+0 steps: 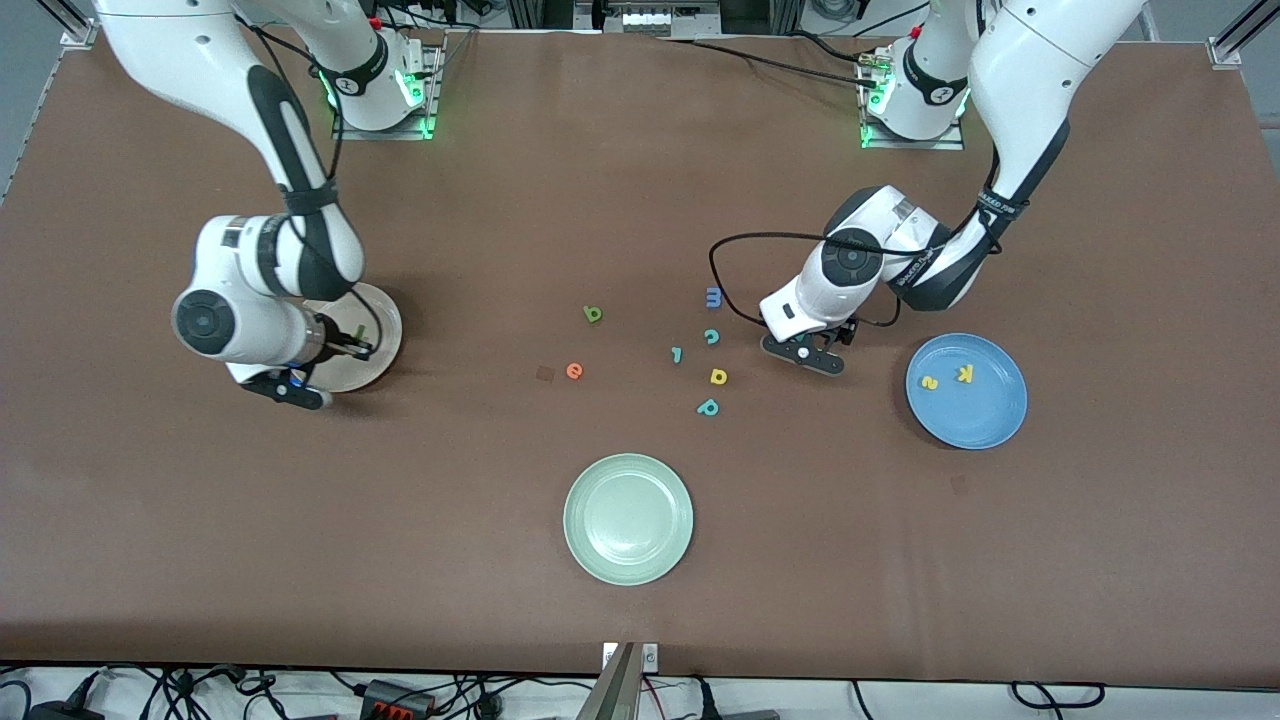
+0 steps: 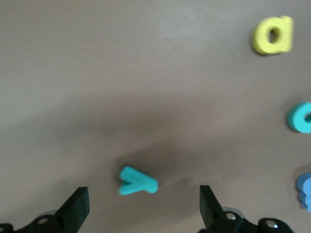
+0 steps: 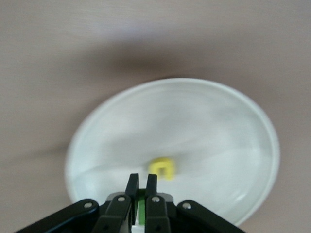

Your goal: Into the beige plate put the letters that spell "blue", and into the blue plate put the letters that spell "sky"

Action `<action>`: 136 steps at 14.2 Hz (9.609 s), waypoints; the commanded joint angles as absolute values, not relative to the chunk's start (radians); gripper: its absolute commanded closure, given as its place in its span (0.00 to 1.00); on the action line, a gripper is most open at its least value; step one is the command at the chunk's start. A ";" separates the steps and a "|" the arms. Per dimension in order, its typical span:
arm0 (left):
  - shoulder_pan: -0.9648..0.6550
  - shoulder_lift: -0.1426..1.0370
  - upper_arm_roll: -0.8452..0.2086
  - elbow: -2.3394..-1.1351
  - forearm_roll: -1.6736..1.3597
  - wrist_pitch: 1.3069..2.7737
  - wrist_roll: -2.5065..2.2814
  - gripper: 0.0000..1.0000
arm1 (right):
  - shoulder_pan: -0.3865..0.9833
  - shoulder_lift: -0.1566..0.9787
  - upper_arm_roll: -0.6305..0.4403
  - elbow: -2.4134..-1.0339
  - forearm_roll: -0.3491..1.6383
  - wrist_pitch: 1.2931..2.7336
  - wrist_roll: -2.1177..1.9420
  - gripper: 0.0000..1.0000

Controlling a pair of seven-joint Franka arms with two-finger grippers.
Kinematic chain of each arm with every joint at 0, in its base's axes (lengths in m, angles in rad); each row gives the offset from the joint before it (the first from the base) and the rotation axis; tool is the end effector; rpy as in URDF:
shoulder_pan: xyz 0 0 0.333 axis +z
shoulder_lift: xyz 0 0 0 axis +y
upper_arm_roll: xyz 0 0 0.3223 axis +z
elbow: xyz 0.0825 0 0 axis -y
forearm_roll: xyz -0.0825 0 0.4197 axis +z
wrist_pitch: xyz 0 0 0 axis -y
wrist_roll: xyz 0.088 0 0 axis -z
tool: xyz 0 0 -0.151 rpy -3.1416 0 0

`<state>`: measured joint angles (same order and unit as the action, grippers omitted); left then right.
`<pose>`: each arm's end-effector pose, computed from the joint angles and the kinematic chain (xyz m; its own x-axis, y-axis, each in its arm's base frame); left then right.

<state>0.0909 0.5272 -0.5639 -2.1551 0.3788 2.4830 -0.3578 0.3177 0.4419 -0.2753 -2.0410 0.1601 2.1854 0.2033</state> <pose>0.5005 -0.2751 0.1110 0.9241 -0.3708 -0.0928 -0.3687 -0.9287 0.0401 0.5773 0.0289 0.1464 0.9294 -0.2597 -0.2623 -0.2500 -0.9657 0.0704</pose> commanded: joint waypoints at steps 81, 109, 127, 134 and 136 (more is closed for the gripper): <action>-0.037 -0.034 -0.034 -1.712 0.017 1.703 -0.022 0.00 | 1.012 0.555 -0.703 -1.921 0.569 2.094 -0.062 0.00; -0.043 -0.028 -0.043 -1.709 0.018 1.698 0.000 0.00 | 1.206 0.739 -0.511 -1.758 0.572 2.283 -0.069 0.41; -0.043 -0.026 -0.049 -1.692 0.028 1.698 0.003 0.00 | 1.195 0.717 -0.541 -1.758 0.558 2.258 -0.091 0.90; -0.043 -0.025 -0.049 -1.690 0.026 1.698 0.003 0.00 | 1.192 0.698 -0.900 -1.782 0.557 1.956 -0.291 0.89; -0.043 -0.025 -0.049 -1.690 0.026 1.697 0.003 0.00 | 1.160 0.696 -0.946 -1.833 0.558 1.944 -0.409 0.88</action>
